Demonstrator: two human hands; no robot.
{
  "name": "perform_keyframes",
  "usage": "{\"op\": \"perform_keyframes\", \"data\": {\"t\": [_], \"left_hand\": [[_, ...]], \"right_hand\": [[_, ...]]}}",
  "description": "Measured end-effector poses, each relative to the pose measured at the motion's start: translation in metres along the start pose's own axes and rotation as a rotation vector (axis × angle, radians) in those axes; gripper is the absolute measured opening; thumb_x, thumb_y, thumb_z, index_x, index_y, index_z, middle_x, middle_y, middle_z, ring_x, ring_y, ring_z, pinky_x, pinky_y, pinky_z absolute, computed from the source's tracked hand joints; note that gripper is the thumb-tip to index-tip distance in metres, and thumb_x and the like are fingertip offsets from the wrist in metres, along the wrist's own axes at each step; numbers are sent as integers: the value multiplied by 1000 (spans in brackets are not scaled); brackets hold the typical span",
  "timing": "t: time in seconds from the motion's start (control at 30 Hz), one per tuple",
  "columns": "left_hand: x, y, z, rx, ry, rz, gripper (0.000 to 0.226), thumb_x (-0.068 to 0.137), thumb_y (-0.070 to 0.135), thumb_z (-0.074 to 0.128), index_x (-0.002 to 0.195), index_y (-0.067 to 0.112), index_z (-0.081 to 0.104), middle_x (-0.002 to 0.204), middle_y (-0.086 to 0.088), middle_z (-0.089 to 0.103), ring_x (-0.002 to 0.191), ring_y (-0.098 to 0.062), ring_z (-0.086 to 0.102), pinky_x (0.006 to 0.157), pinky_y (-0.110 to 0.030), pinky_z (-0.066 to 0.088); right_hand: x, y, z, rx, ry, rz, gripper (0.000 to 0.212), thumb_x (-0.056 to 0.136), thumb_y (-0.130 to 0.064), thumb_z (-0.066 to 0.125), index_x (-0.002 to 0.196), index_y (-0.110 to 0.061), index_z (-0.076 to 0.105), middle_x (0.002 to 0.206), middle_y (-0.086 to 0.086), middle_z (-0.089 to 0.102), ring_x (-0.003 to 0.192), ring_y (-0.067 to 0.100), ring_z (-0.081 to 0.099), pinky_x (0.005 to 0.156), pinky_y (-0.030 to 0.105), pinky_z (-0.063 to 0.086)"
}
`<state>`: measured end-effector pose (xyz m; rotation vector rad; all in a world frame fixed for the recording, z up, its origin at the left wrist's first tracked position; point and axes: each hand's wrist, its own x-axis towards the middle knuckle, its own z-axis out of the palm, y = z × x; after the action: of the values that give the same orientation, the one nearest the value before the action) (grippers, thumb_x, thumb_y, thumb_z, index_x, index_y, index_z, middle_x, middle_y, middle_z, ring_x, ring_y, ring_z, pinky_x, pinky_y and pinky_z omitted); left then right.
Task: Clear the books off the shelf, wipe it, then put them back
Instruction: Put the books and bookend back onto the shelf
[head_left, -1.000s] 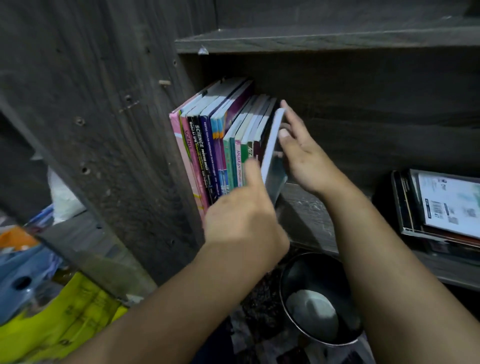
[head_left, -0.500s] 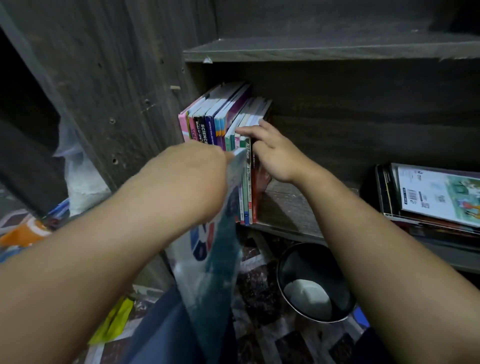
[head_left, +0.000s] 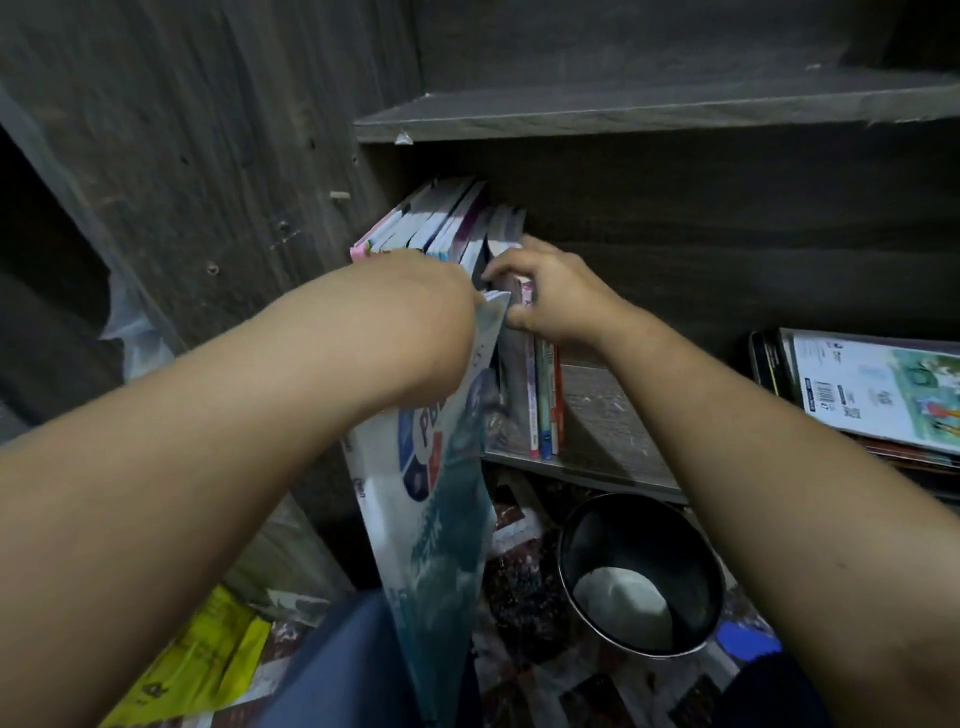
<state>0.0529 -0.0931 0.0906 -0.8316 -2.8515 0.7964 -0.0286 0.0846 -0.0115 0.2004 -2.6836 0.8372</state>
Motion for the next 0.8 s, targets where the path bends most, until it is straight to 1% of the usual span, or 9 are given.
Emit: {"op": "perform_keyframes", "data": {"t": [0.07,0.13,0.23,0.3,0.43,0.5,0.6,0.7,0.8], "left_hand": [[12,12,-6,43,-48,-7,57,98,26,52,150,27,29,134,-4,49,118,-24,53,91,-31,44],[24,14,-3,22,-44,-1,54,97,26,53,148,23,35,133,-7,52,118,-26,54,92,-32,45],[43,2,1,-59,-36,-71,49,91,21,58,139,20,50,121,-8,60,102,-26,59,77,-32,49],[54,-3,-3,-92,-7,-110,48,88,15,56,135,18,54,115,-9,62,94,-26,61,71,-30,49],[79,-5,-5,-120,17,-142,42,87,11,54,128,14,61,105,-9,67,87,-24,64,56,-27,45],[90,-2,-2,-199,83,-156,42,86,11,54,127,13,61,107,-10,66,90,-26,64,58,-27,46],[109,6,13,-399,251,-234,41,81,10,56,122,11,63,114,-15,64,103,-33,62,71,-32,46],[114,17,28,-471,418,-336,25,83,4,59,107,6,64,108,-20,63,101,-39,62,66,-37,41],[107,22,46,-433,489,-313,24,89,12,60,113,7,59,113,-18,57,101,-40,59,67,-39,40]], "right_hand": [[6,-3,-7,-61,-94,6,48,78,-30,77,121,-42,59,139,9,44,128,27,45,100,23,33],[4,-2,-17,-50,-117,6,53,80,-36,76,129,-41,56,139,5,43,125,22,45,92,23,34],[-9,9,-27,27,-81,22,57,78,-34,77,130,-42,54,136,-3,45,118,13,47,93,30,44],[-16,23,-30,78,-43,62,61,77,-23,76,129,-45,53,138,-5,46,120,14,49,97,35,48],[-28,43,-44,171,3,154,63,78,-12,70,129,-46,52,129,-6,53,105,13,61,85,30,54],[-30,45,-46,184,1,162,69,78,-12,71,135,-42,46,125,-5,55,103,14,61,85,33,55],[-30,36,-40,203,10,139,92,76,-14,73,148,-39,22,123,-4,54,95,10,63,79,26,54],[-34,30,-31,287,30,140,108,79,-12,74,150,-44,0,121,-10,46,86,7,64,74,23,53],[-44,37,-16,366,17,186,109,80,-17,77,150,-43,-2,123,-11,48,96,4,62,83,22,47]]}}
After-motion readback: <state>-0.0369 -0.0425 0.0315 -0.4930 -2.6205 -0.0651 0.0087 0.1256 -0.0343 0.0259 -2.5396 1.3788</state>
